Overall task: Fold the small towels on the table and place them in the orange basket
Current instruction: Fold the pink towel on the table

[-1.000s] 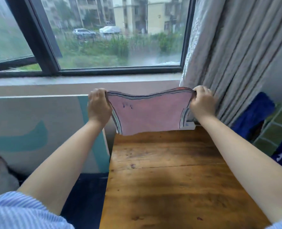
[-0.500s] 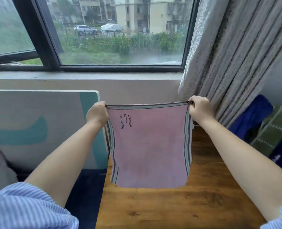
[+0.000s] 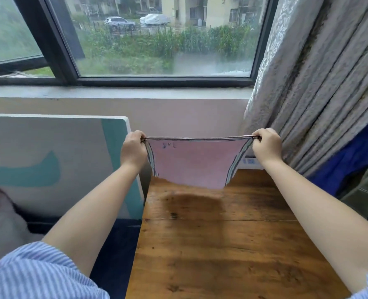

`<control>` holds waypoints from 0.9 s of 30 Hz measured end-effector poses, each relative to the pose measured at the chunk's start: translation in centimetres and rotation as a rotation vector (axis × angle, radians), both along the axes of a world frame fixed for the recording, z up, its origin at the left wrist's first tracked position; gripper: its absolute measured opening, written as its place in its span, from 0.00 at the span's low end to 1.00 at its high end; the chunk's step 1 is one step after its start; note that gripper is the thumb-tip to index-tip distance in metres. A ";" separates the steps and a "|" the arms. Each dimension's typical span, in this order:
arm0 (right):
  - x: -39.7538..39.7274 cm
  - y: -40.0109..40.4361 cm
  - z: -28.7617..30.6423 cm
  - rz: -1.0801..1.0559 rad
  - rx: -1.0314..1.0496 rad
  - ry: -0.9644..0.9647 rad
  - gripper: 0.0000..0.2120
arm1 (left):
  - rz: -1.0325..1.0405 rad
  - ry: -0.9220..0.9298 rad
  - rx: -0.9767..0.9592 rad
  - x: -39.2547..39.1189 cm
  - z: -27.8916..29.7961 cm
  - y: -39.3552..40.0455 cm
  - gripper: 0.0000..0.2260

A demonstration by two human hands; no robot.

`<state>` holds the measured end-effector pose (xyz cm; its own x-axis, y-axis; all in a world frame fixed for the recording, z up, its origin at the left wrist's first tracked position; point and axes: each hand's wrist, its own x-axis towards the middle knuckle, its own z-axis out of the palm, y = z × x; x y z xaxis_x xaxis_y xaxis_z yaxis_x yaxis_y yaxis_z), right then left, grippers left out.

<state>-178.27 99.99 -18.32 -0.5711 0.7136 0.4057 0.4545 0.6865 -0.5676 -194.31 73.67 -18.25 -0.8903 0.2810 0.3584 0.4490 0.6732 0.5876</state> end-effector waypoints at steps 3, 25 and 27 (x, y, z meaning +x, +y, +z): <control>1.5 -0.3 -2.9 0.109 0.035 -0.079 0.11 | -0.040 -0.060 -0.224 0.1 -2.8 -1.6 0.12; 19.9 -10.4 -23.8 0.564 0.212 -0.915 0.20 | -0.806 -0.360 -1.525 15.5 -22.6 -9.4 0.12; 20.7 -11.2 -24.7 0.542 0.207 -0.949 0.20 | -0.808 -0.358 -1.522 16.3 -23.5 -10.3 0.13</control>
